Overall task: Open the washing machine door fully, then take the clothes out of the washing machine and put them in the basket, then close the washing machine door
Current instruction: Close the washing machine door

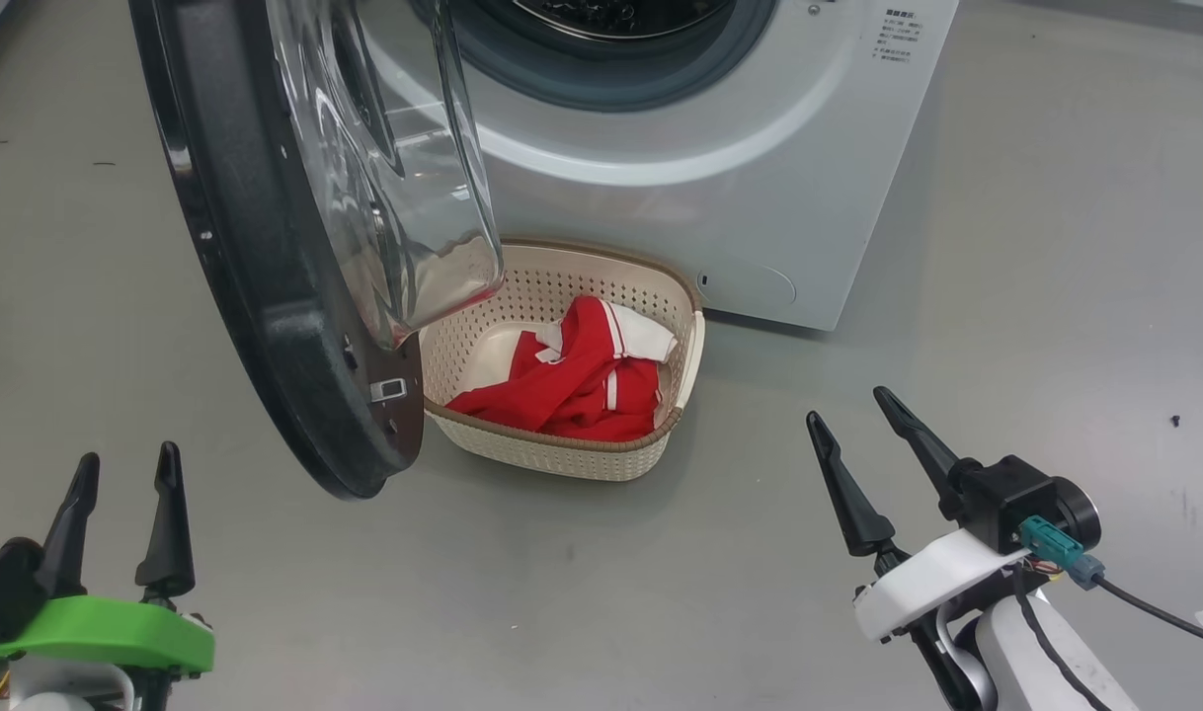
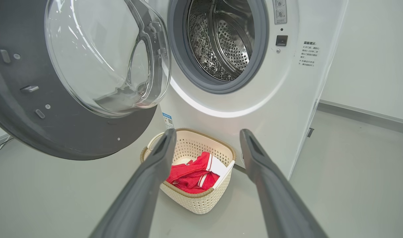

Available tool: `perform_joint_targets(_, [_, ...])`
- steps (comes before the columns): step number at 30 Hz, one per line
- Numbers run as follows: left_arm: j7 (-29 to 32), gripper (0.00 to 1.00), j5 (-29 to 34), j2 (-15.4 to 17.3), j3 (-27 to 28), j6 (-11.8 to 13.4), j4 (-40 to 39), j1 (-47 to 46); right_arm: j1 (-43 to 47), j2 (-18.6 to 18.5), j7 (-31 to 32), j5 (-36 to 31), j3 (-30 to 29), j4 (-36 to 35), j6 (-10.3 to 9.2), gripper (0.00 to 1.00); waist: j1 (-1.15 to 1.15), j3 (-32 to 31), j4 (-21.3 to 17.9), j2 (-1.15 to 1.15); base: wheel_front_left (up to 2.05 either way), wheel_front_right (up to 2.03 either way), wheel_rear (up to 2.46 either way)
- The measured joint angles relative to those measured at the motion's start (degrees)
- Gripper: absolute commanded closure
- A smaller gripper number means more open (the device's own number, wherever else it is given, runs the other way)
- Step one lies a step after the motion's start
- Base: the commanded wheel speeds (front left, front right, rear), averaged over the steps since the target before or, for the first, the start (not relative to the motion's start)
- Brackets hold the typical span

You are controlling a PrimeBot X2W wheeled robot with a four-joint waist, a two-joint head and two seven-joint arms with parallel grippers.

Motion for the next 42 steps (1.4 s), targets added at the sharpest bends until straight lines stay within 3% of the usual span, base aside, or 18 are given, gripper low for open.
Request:
perform_joint_targets(26, [0.0,0.0,0.0,0.4,0.1,0.0,0.6,0.0,1.1,0.0,0.0,0.0,0.8,0.2,0.0,0.0,0.0,-1.2,-0.3,0.0,0.0,0.0,0.0])
perform_joint_targets(27, [0.0,0.45,0.0,0.4,0.1,0.0,0.6,0.0,1.1,0.0,0.0,0.0,0.8,0.2,0.0,0.0,0.0,-1.1,-0.3,0.0,0.0,0.0,0.0])
perform_joint_targets(28, [0.0,0.8,0.0,0.4,0.0,0.0,0.6,0.0,1.1,0.0,0.0,0.0,0.8,0.2,0.01,0.0,0.0,-1.1,-0.3,0.0,0.0,0.0,0.0])
perform_joint_targets(29, [0.0,1.0,0.0,0.4,0.0,0.0,0.7,0.0,1.1,0.0,0.0,0.0,0.8,0.2,0.0,0.0,0.0,-1.1,-0.3,0.0,0.0,0.0,0.0])
perform_joint_targets(42, [0.0,1.0,0.1,0.6,-0.2,0.0,0.7,0.0,1.2,0.1,0.0,0.0,0.8,0.2,0.0,0.0,0.0,-0.4,-0.3,0.0,0.0,0.0,0.0])
